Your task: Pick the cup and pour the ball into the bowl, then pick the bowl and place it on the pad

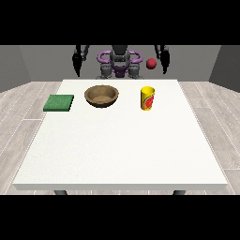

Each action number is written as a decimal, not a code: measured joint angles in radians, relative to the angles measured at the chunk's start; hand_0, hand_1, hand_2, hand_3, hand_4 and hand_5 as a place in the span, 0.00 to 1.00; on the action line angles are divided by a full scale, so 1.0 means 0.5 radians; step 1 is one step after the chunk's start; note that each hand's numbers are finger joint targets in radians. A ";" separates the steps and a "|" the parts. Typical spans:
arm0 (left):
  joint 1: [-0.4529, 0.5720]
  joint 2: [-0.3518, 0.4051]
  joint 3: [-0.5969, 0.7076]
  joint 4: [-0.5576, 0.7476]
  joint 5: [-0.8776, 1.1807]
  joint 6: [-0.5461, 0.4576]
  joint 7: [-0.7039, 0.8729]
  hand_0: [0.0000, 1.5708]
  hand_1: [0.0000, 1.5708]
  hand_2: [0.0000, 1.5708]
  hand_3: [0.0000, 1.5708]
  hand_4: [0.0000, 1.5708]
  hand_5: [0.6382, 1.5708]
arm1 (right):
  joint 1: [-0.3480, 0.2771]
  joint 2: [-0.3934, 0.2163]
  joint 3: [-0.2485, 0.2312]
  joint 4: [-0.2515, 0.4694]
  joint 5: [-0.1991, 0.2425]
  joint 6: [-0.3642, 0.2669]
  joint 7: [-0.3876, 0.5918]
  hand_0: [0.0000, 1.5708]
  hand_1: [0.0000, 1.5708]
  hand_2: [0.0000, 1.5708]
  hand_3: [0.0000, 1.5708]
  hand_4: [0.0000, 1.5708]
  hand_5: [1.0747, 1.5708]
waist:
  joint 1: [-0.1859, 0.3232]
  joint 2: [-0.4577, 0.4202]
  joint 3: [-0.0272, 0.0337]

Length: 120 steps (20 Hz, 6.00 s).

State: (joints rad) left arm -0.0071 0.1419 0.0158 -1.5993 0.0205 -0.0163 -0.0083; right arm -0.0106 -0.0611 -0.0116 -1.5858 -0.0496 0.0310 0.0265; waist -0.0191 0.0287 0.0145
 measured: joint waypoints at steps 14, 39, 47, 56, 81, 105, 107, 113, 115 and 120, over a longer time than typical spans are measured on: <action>-0.104 -0.153 0.022 -0.408 0.441 0.041 0.610 0.00 0.00 0.00 0.00 0.00 0.97 | -0.189 0.090 0.426 -0.394 0.005 -0.442 0.594 0.00 0.00 0.00 0.00 0.40 0.99 | 0.113 -0.950 -0.032; -0.756 0.134 0.434 0.171 0.287 -0.081 -0.255 0.00 0.00 0.00 0.00 0.00 0.83 | -0.932 -0.043 0.533 -0.585 0.067 -0.561 0.525 0.00 0.00 0.00 0.00 0.00 1.00 | -0.261 0.342 -0.030; -0.658 0.106 0.465 0.702 0.210 -0.189 -0.787 0.00 0.00 0.00 0.00 0.00 0.83 | -0.864 -0.102 0.388 -0.691 0.017 -0.478 0.564 0.00 0.00 0.00 0.00 0.00 1.00 | -0.244 0.357 -0.030; -0.796 0.109 0.490 1.269 0.148 -0.206 -1.144 0.00 0.00 0.00 0.00 0.00 0.84 | -0.773 -0.158 0.209 -0.766 -0.113 -0.336 0.584 0.00 0.00 0.00 0.00 0.00 0.99 | -0.275 0.335 -0.030; -1.049 0.280 0.624 2.059 -0.071 0.298 -1.933 0.85 0.85 1.00 1.00 0.67 0.90 | -0.609 -0.475 -0.320 -1.190 -0.636 0.050 0.630 0.00 0.00 0.00 0.00 0.07 0.98 | -0.558 0.572 -0.022; -1.696 0.151 -0.107 2.263 -1.235 1.528 -0.635 0.86 0.86 1.00 1.00 0.54 1.00 | -0.667 -0.513 -0.445 -0.673 -0.750 0.210 0.543 0.00 0.00 0.00 0.00 0.22 0.98 | -0.526 0.267 -0.027; -1.753 0.157 -0.176 2.324 -1.371 1.629 -0.503 0.87 0.87 1.00 1.00 0.51 1.00 | -0.649 -0.490 -0.414 -0.654 -0.722 0.224 0.509 0.00 0.00 0.00 0.00 0.21 0.99 | -0.544 0.268 -0.027; -1.925 0.138 -0.486 2.556 -1.873 1.778 -0.082 0.87 0.87 0.97 1.00 0.57 0.95 | -0.633 -0.442 -0.356 -0.515 -0.656 0.232 0.459 0.00 0.00 0.00 0.00 0.24 0.99 | -0.526 0.164 -0.023; -1.984 0.095 -0.606 2.638 -2.045 1.767 0.065 0.84 0.84 0.91 0.91 0.62 0.90 | -0.624 -0.412 -0.327 -0.465 -0.626 0.234 0.425 0.00 0.00 0.00 0.00 0.24 0.99 | -0.512 0.129 -0.023; -2.065 -0.060 -0.930 2.815 -2.458 1.675 0.380 0.94 0.94 1.00 1.00 0.62 0.91 | -0.646 -0.396 -0.335 -0.339 -0.581 0.197 0.409 0.00 0.00 0.00 0.00 0.24 0.99 | -0.450 0.025 -0.023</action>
State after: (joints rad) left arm -1.0397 0.1121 -0.4490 -0.1916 -1.2083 0.8211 0.1816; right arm -0.3335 -0.2592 -0.1793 -1.7552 -0.3399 0.1295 0.2310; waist -0.2440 0.0411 0.0028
